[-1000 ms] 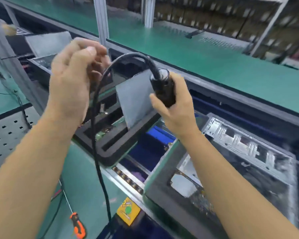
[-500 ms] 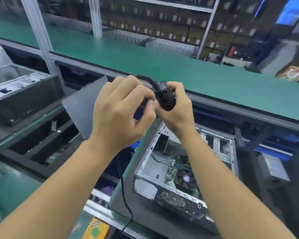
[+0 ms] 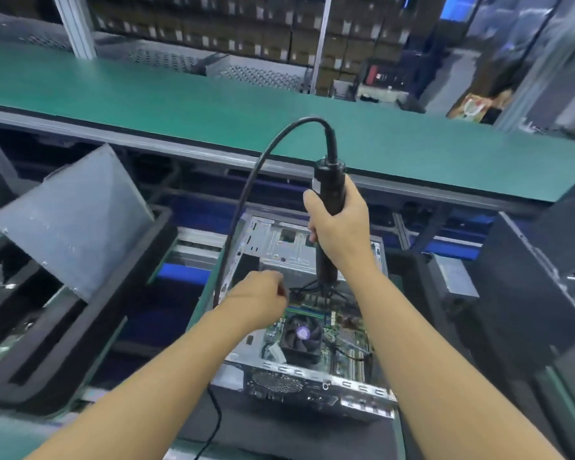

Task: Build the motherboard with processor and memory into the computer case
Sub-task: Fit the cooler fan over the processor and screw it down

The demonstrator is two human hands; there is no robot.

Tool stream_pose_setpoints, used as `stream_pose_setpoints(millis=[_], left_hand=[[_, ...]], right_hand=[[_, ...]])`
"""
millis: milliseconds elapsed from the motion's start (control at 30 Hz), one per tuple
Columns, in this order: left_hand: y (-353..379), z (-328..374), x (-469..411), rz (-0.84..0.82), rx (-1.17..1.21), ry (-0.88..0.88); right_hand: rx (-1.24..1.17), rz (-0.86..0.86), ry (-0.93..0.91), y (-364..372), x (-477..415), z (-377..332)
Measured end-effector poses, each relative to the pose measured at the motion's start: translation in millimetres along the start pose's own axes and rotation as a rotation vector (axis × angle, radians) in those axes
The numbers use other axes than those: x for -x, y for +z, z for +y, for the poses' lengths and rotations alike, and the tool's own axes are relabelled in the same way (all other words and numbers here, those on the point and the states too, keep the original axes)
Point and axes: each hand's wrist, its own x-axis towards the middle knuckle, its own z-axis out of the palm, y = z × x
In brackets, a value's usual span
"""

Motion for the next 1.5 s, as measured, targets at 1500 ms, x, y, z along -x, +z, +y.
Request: stream_pose_setpoints(millis=[1500], left_hand=[[135,-42,-102,-0.226,-0.589,0.541]], right_hand=[[-0.176,0.23,0.108,-42,3,91]])
